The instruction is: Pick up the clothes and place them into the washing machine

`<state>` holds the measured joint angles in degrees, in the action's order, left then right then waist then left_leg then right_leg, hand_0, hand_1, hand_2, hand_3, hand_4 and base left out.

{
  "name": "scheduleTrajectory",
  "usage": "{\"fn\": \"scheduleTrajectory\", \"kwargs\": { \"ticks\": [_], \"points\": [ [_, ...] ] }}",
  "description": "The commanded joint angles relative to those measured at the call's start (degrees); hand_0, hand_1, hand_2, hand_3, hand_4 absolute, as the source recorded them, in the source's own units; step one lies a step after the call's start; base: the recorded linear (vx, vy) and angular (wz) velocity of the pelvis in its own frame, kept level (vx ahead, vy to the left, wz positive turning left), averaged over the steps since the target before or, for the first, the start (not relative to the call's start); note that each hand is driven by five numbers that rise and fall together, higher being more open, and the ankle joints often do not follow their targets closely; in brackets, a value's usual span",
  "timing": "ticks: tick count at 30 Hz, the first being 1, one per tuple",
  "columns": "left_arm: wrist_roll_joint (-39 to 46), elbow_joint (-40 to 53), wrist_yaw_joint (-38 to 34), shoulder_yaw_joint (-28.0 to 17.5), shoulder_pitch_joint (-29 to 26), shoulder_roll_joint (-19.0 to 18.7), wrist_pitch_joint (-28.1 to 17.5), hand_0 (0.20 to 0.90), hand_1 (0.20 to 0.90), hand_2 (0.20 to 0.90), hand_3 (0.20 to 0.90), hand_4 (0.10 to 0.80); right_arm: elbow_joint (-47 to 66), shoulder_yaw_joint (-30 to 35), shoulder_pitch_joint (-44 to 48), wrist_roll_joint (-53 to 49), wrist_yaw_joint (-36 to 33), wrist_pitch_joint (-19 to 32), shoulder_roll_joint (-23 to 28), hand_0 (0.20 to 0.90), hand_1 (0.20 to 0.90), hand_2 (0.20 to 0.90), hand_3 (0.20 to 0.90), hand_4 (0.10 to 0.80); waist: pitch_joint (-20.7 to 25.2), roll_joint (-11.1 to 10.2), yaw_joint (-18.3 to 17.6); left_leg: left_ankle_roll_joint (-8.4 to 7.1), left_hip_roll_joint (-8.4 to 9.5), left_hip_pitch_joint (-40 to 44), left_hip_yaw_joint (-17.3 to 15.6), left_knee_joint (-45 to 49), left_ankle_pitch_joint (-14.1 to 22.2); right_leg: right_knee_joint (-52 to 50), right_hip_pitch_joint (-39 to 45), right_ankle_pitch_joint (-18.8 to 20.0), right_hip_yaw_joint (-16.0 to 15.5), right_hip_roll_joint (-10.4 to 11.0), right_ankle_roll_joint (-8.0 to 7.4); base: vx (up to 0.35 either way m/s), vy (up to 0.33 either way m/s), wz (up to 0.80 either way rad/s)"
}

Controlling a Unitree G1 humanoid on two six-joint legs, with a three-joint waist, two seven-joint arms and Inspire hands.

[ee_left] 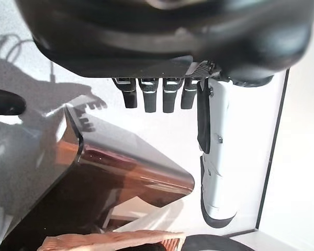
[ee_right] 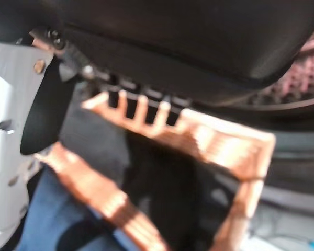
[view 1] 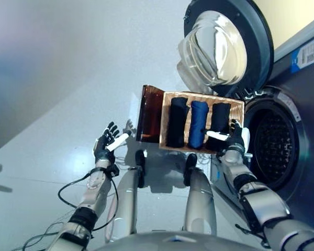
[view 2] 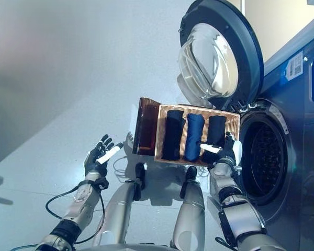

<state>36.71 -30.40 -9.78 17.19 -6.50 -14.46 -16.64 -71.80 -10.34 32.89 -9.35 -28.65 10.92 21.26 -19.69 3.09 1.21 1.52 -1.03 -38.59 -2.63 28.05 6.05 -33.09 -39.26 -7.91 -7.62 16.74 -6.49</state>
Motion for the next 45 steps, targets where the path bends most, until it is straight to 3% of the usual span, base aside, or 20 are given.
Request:
{"fn": "scheduleTrajectory", "kwargs": {
  "ticks": [1,7,8,13,23,24,25,26,35,45],
  "points": [
    [0.2,8.3,0.9,0.5,1.7,-2.2,-4.4,0.900,0.900,0.900,0.900,0.800,-3.0,-1.1,3.5,1.8,-2.0,-0.3,6.6,0.900,0.900,0.900,0.900,0.800,1.2,1.9,1.4,-2.33,-1.03,0.0,2.5,6.3,4.8,1.6,1.9,4.9,1.3,0.5,-0.42,-0.016,-0.011,0.08],
    [0.5,10.4,3.0,1.4,3.6,-3.8,-3.9,0.900,0.900,0.900,0.900,0.800,-7.8,0.2,3.9,2.9,-1.4,-1.9,9.0,0.900,0.900,0.900,0.900,0.800,1.4,3.5,2.9,-2.30,-0.47,-1.1,3.4,7.3,4.9,-1.1,0.4,3.6,1.3,1.0,-0.18,0.006,-0.015,0.11],
    [0.6,10.6,3.1,1.5,3.4,-3.9,-4.0,0.900,0.900,0.900,0.900,0.800,-7.8,0.1,4.0,2.9,-1.1,-2.0,9.6,0.900,0.900,0.900,0.900,0.800,1.3,3.9,3.3,-2.45,-0.44,-1.6,4.0,8.8,7.2,-3.6,-0.4,1.2,2.0,0.7,-0.59,0.060,-0.012,0.03],
    [1.0,13.1,3.3,2.0,4.1,-4.1,-3.9,0.900,0.900,0.900,0.900,0.800,-8.8,-0.3,5.7,3.6,-1.1,-2.5,10.9,0.900,0.900,0.900,0.900,0.800,1.1,5.1,4.3,-1.87,0.01,-4.6,4.2,10.7,7.4,-6.3,-3.6,0.3,2.1,0.9,-0.54,-0.021,0.004,0.14],
    [1.8,16.2,4.9,3.2,7.1,-5.4,-3.6,0.900,0.900,0.900,0.900,0.800,-10.8,-1.8,8.0,6.1,-0.7,-3.5,12.0,0.900,0.900,0.900,0.900,0.800,2.1,5.7,5.8,-2.04,0.58,-8.4,5.1,12.4,7.2,-9.4,-7.4,-0.6,1.7,1.5,-0.47,0.001,-0.006,0.05],
    [1.9,16.5,5.0,3.3,7.1,-5.6,-3.6,0.900,0.900,0.900,0.900,0.800,-10.9,-1.9,8.1,6.4,-0.6,-3.6,12.0,0.790,0.790,0.790,0.790,0.722,2.2,5.7,5.8,-2.04,0.58,-8.7,5.1,12.5,7.2,-9.5,-7.7,-0.6,1.7,1.6,-0.46,-0.006,-0.010,0.04],
    [1.8,16.4,5.1,3.2,7.2,-5.7,-3.5,0.900,0.900,0.900,0.900,0.800,-11.5,-2.3,8.3,7.3,-0.4,-4.1,12.2,0.373,0.373,0.373,0.373,0.424,2.2,5.7,6.0,-2.03,0.57,-8.9,5.0,12.6,7.2,-9.6,-7.9,-0.6,1.6,1.6,-0.44,-0.003,-0.004,0.05],
    [1.8,16.3,5.2,3.3,7.3,-5.8,-3.4,0.900,0.900,0.900,0.900,0.800,-12.1,-2.9,8.7,8.5,-0.7,-4.7,12.5,0.200,0.200,0.200,0.200,0.300,2.3,5.7,6.1,-2.01,0.62,-9.2,5.1,12.8,7.2,-9.8,-8.0,-0.7,1.6,1.7,-0.40,0.002,-0.006,0.04],
    [1.3,16.9,5.4,3.2,7.1,-6.0,-2.9,0.900,0.900,0.900,0.900,0.800,-15.3,-3.4,9.7,12.0,-0.7,-8.0,13.0,0.200,0.200,0.200,0.200,0.300,2.9,5.6,6.2,-1.92,1.06,-9.1,5.3,12.9,7.4,-10.1,-8.1,-0.9,2.0,1.8,-0.16,0.003,-0.001,0.02],
    [1.1,15.7,5.1,1.6,7.1,-5.5,-2.1,0.900,0.900,0.900,0.900,0.800,-15.8,0.2,9.4,7.7,-0.4,-8.6,12.8,0.200,0.200,0.200,0.200,0.300,3.0,4.5,5.6,-1.79,0.53,-7.5,4.6,12.7,8.0,-9.1,-7.1,-0.7,2.5,1.3,0.12,0.008,0.001,0.02]
  ]
}}
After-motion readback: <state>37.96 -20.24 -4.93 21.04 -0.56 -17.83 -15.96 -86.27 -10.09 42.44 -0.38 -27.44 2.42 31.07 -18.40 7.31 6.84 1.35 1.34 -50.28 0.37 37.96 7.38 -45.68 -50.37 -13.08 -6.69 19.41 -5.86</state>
